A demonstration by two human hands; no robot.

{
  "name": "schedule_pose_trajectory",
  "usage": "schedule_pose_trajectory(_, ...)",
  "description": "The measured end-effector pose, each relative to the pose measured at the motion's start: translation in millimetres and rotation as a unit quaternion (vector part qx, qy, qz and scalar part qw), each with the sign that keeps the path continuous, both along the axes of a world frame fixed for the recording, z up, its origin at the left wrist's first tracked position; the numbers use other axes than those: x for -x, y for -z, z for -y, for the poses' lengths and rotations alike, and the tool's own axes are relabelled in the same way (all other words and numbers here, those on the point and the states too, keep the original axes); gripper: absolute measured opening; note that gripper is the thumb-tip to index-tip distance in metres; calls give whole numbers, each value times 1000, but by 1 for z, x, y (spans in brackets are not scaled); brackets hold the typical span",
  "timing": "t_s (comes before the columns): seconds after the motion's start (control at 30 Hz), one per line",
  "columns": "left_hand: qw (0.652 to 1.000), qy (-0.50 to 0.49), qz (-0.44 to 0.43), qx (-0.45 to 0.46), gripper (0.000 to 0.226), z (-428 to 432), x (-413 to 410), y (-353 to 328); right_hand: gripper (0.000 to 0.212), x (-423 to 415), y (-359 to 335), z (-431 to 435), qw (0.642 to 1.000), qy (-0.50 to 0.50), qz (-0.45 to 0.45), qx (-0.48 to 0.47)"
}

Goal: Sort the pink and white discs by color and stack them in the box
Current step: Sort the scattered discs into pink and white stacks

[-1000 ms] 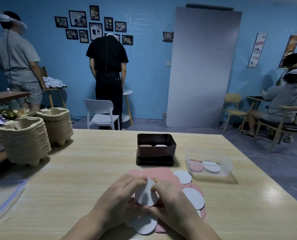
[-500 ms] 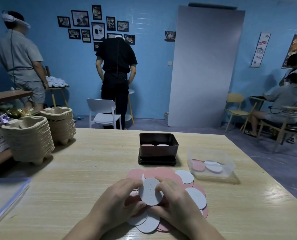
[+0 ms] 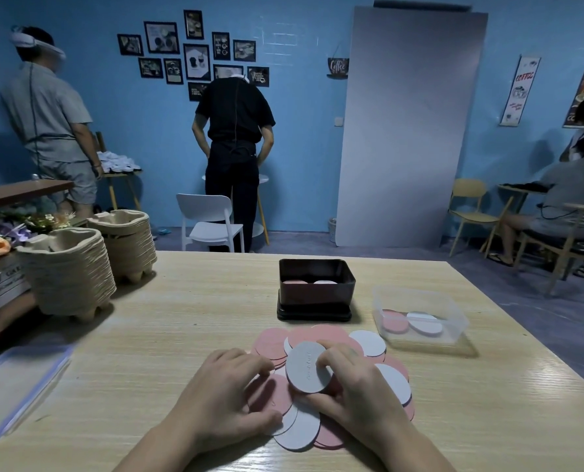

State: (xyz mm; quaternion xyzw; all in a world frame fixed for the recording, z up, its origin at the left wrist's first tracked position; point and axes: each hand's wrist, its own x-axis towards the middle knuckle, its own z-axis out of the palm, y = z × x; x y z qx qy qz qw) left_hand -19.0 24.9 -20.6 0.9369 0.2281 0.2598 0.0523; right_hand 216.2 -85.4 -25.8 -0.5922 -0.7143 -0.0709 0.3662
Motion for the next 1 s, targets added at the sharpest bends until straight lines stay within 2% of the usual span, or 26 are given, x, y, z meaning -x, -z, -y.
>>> schedule_pose_trajectory(0.23,994,-4,99,-37,41,-5,-1,6,48,-1,0,0,1000,20,-9,5)
schedule_pose_trajectory(0.33,993,-9,107,-56,36,-3,-4,7,46,-1,2,0,1000,23,-10,2)
schedule_pose_trajectory(0.6,1000,-18,-6,-2,58,1,-1,0,45,-2,2,1,1000,20,-8,-2)
schedule_pose_trajectory(0.8,999,-23,36,10,56,-1,1,2,44,-2,0,0,1000,20,-8,2)
schedule_pose_trajectory(1.0,989,1,124,-76,53,-5,-4,2,44,-3,4,-3,1000,8,-3,4)
